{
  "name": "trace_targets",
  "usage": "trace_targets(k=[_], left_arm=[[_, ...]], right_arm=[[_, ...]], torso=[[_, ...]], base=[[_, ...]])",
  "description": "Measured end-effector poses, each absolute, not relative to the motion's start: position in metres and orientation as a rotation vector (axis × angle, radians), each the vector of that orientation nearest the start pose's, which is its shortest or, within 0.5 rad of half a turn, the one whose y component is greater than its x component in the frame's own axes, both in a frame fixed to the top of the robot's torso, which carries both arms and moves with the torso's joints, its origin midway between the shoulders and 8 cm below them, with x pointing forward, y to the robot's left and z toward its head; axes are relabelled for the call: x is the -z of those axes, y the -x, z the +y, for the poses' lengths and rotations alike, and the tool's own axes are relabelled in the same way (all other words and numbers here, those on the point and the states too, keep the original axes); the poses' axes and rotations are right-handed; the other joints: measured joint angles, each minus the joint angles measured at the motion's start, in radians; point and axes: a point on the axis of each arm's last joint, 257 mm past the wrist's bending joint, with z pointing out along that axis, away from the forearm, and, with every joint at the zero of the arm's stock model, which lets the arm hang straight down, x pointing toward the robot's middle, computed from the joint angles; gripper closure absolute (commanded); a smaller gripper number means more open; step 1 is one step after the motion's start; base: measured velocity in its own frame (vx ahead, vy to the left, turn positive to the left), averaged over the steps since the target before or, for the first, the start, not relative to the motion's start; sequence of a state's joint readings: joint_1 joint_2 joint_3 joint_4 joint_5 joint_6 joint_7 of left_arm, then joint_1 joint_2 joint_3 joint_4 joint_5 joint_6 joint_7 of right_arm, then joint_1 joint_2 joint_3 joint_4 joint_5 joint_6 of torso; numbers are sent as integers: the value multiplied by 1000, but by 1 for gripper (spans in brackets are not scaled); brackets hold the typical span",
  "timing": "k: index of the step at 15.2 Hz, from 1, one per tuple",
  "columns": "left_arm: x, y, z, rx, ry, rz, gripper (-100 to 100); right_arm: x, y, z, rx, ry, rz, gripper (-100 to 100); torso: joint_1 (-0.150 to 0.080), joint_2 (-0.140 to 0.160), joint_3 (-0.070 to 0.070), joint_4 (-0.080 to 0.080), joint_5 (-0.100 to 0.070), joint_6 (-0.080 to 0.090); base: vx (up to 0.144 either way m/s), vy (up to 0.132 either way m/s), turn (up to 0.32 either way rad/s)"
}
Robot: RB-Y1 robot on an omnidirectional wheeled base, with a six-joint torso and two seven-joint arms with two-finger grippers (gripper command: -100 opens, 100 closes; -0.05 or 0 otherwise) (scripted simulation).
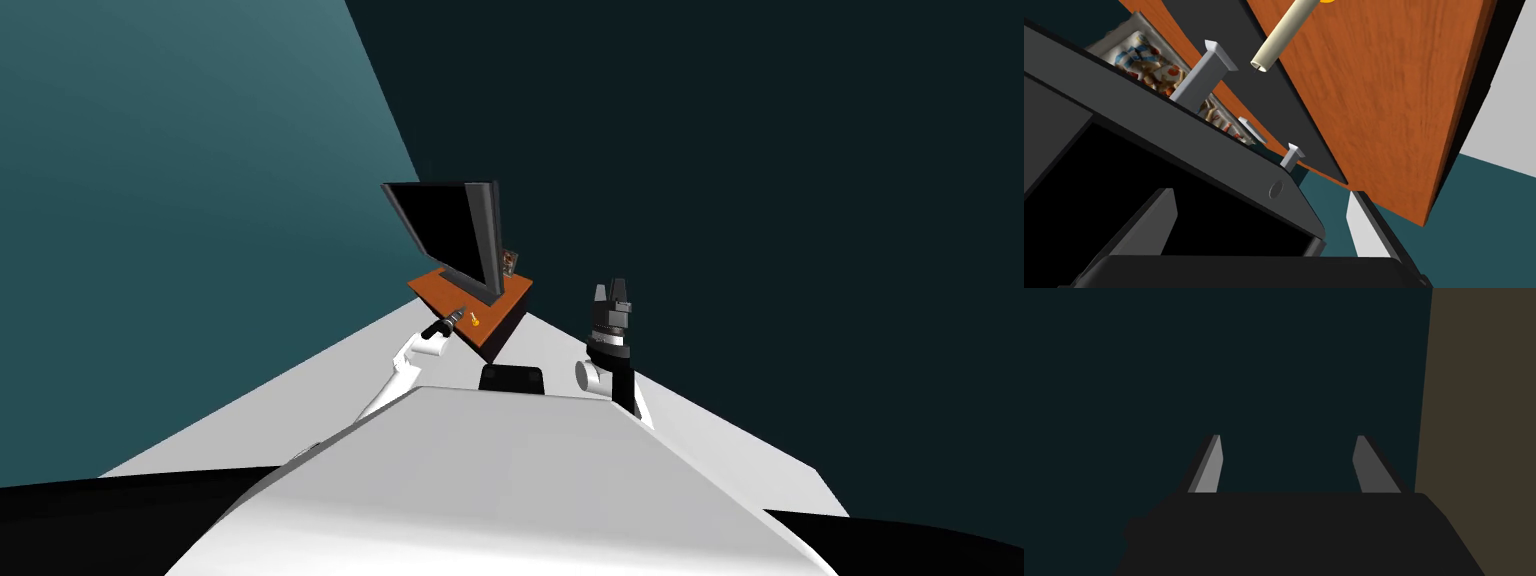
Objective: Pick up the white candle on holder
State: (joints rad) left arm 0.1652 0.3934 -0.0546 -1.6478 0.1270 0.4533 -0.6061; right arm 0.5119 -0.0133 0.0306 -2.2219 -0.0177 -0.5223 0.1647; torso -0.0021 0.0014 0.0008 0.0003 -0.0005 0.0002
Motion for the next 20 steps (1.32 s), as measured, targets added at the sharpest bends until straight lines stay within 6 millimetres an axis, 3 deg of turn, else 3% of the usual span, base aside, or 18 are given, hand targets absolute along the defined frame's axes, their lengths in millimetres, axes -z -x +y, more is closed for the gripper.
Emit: trace_targets(k=[3, 12, 20], left_arm=[[391, -449, 359, 267, 804, 2057, -100], [443, -425, 379, 106, 804, 2270, -100], [479, -395, 397, -32, 795, 2457, -100]], right_arm=[[2, -351, -273, -1177, -635, 687, 0], [2, -351, -273, -1177, -635, 687, 0], [2, -351, -273, -1177, -635, 687, 0]], torso=[[0, 0, 0, 0, 0, 0], [-1, -5, -3, -1, 0, 0], [1, -3, -2, -1, 0, 0]], base=[[-4, -37, -69], [65, -52, -129], [38, -19, -81]])
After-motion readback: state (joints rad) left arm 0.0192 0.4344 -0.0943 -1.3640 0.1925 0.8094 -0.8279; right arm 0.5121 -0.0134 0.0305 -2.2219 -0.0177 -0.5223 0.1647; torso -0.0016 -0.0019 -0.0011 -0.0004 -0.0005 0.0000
